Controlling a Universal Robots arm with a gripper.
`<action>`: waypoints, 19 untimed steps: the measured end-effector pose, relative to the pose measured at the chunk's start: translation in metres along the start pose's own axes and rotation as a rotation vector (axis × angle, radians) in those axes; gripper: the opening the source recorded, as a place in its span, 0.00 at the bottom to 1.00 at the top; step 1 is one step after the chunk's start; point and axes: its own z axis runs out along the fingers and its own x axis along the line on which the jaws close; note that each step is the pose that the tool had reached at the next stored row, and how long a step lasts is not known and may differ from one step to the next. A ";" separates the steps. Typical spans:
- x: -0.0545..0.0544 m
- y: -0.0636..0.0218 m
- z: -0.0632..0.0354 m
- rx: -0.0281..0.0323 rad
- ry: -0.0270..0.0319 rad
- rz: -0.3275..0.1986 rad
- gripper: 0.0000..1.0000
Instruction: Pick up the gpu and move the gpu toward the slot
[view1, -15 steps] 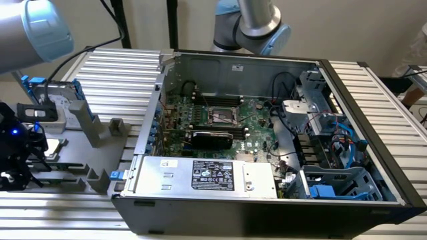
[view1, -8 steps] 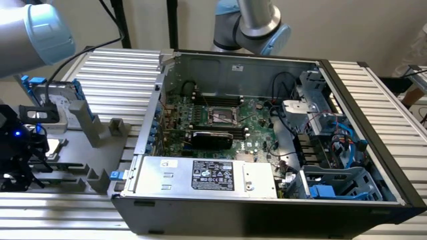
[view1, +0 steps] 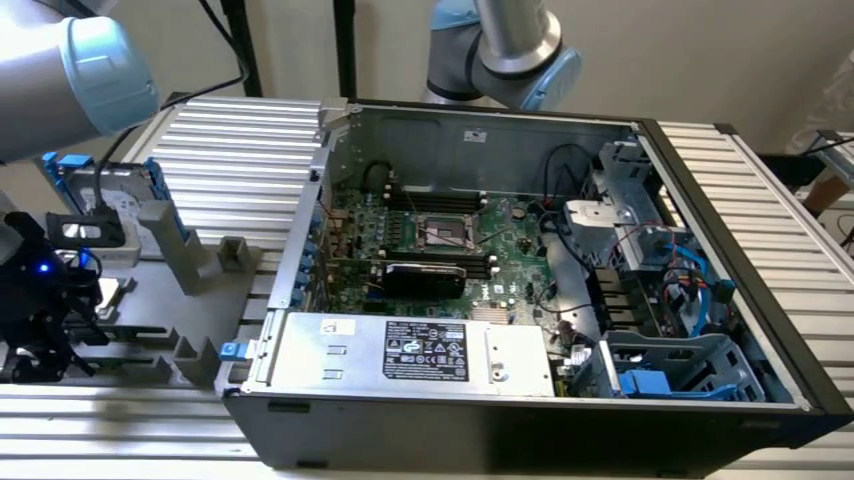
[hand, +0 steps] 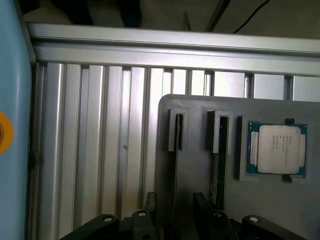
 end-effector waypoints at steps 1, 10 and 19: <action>0.000 -0.0002 0.0004 -0.0014 0.0000 -0.003 0.42; -0.001 -0.0031 0.0044 -0.0098 -0.0002 -0.011 0.42; -0.002 -0.0053 0.0065 -0.0157 0.0039 -0.017 0.42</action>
